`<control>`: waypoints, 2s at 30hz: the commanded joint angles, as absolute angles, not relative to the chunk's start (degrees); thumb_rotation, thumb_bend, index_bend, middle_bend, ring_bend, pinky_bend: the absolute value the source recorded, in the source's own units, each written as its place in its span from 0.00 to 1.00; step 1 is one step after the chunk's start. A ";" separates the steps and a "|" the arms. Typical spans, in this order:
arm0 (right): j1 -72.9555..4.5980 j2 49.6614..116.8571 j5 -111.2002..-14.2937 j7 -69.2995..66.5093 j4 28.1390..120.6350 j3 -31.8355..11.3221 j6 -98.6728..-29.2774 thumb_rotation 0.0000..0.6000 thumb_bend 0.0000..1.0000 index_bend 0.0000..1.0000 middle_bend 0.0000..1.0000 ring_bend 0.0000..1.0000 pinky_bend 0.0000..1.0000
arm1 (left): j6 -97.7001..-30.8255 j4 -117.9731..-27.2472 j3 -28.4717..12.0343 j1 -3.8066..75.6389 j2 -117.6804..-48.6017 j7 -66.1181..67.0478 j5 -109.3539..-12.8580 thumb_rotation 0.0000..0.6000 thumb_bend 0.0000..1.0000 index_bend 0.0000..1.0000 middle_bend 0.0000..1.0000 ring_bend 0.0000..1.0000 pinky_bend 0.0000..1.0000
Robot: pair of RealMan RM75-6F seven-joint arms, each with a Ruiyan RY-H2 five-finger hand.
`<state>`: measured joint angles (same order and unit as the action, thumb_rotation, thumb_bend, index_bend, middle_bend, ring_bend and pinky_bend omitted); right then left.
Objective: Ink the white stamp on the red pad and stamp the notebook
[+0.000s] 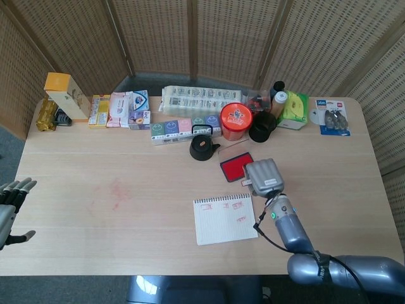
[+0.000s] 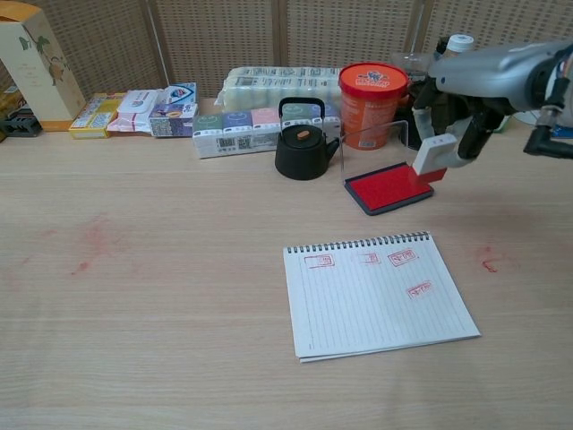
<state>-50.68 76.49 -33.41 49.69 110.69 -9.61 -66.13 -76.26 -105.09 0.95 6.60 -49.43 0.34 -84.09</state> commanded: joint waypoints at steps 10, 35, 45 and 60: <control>-52.16 76.90 -30.92 54.06 118.11 -3.63 -65.90 1.00 0.45 0.66 1.00 1.00 1.00 | -75.77 -105.39 1.05 6.86 -49.95 1.93 -83.50 1.00 0.00 0.00 0.00 0.00 0.00; -59.15 94.31 -22.40 55.38 105.31 -6.06 -65.76 1.00 0.45 0.68 1.00 1.00 1.00 | -75.00 -105.13 1.03 7.29 -50.27 2.32 -82.43 1.00 0.00 0.00 0.00 0.00 0.00; -59.24 95.77 -22.35 54.37 103.41 -5.32 -65.30 1.00 0.45 0.70 1.00 1.00 1.00 | -75.31 -105.06 1.05 7.20 -50.04 1.61 -82.68 1.00 0.00 0.00 0.00 0.00 0.00; -57.32 96.47 -26.44 50.23 100.89 -3.68 -63.54 1.00 0.46 0.73 1.00 1.00 1.00 | -75.26 -105.09 1.19 7.22 -50.27 2.05 -82.72 1.00 0.00 0.00 0.00 0.00 0.00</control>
